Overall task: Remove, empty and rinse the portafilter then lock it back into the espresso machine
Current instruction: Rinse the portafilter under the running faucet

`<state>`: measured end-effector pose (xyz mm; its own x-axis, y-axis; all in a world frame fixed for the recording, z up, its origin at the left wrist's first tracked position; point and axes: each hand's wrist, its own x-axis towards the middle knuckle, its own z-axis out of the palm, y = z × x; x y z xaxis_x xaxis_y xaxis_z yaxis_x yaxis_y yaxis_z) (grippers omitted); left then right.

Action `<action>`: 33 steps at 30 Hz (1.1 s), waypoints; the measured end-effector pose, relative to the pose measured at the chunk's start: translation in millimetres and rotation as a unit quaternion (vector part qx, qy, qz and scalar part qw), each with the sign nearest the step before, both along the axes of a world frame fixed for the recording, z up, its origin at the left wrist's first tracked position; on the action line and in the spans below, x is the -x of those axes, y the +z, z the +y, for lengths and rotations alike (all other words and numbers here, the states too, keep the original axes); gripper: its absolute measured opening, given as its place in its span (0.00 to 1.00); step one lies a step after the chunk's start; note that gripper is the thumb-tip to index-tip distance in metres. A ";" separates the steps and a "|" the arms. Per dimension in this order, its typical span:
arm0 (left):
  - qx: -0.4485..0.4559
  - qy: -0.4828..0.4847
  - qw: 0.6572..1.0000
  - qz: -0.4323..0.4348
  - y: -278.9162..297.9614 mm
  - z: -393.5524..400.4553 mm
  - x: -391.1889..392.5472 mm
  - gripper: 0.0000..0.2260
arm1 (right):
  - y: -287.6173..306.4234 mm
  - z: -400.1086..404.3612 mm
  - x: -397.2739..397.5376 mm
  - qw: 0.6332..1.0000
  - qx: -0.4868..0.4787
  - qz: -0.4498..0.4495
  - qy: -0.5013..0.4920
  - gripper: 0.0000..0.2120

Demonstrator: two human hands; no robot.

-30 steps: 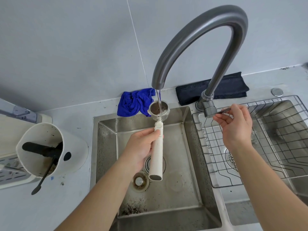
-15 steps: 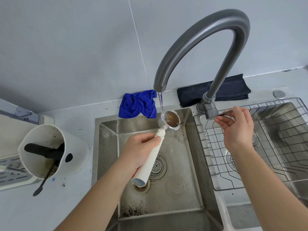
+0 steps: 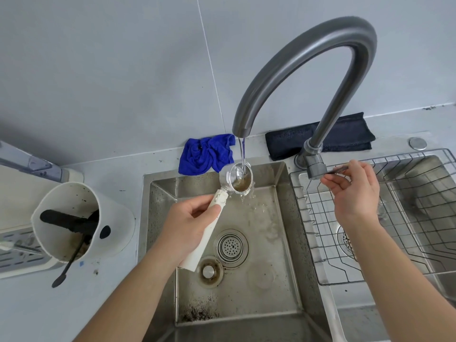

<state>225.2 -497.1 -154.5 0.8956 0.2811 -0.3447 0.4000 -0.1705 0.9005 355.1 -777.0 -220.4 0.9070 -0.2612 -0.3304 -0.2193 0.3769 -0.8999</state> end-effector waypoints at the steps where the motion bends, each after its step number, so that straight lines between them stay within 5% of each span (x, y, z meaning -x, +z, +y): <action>1: 0.001 0.001 1.000 -0.005 -0.6 0.7 -0.1 0.17 | 0.0 -0.1 0.0 1.000 0.000 0.000 0.000 0.07; 7: 0.007 0.022 0.999 -0.033 -12.4 -4.0 -6.2 0.13 | 0.4 -0.2 -0.4 1.000 0.001 0.001 0.000 0.06; 25: 0.248 0.089 0.965 -0.019 -25.2 -34.6 -57.6 0.08 | -0.2 -0.9 -0.6 1.000 0.008 -0.003 0.008 0.07; 33: 0.269 0.073 0.960 -0.025 -13.9 -41.8 -86.5 0.06 | -0.6 -0.6 -1.0 1.000 0.004 -0.003 0.009 0.07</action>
